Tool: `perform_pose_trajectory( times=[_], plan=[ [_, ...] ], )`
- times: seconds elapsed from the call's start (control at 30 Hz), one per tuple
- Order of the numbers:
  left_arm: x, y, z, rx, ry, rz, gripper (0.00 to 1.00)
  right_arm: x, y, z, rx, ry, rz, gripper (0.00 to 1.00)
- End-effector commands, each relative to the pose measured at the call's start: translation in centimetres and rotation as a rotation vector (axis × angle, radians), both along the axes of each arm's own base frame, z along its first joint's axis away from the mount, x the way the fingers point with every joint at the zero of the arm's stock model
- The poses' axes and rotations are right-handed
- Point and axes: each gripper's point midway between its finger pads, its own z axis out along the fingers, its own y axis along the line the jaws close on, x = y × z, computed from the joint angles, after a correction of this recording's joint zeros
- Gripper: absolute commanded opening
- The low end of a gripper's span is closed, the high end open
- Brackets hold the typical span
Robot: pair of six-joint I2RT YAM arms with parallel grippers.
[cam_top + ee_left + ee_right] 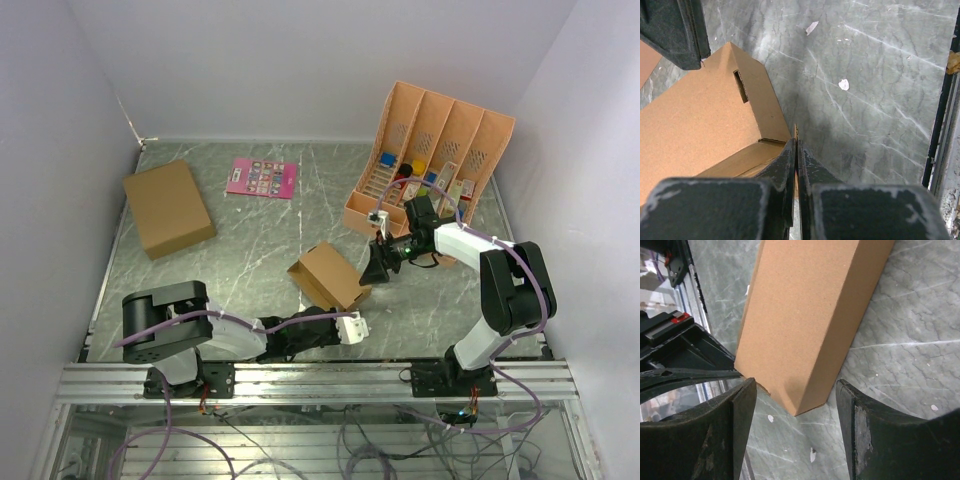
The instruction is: Fold the paper box
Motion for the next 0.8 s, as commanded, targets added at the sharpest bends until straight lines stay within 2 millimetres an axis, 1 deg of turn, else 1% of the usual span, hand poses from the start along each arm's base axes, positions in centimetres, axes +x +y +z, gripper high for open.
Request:
perform_pose_trajectory(
  times=[0.0, 0.23, 0.43, 0.53, 0.63, 0.77],
  plan=[
    [0.3, -0.1, 0.7, -0.030, 0.012, 0.017, 0.08, 0.0, 0.4, 1.2, 0.064, 0.009, -0.010, 0.65],
    [0.4, -0.1, 0.9, -0.049, 0.021, 0.025, 0.07, -0.1, -0.2, -1.4, -0.013, 0.076, -0.023, 0.60],
    [0.5, 0.1, 1.3, -0.066, 0.027, 0.033, 0.07, 0.4, -0.6, -2.0, -0.051, 0.067, -0.049, 0.55],
    [0.6, 0.2, 1.4, -0.074, 0.033, 0.042, 0.07, 0.5, -0.7, -2.4, -0.064, 0.075, -0.056, 0.48],
    [0.7, 0.5, 1.4, -0.080, 0.048, 0.052, 0.07, 0.6, -0.8, -2.7, -0.081, 0.078, -0.065, 0.44],
    [0.7, 0.7, 1.4, -0.089, 0.059, 0.059, 0.07, 0.8, -1.0, -3.1, -0.096, 0.080, -0.072, 0.43]
  ],
)
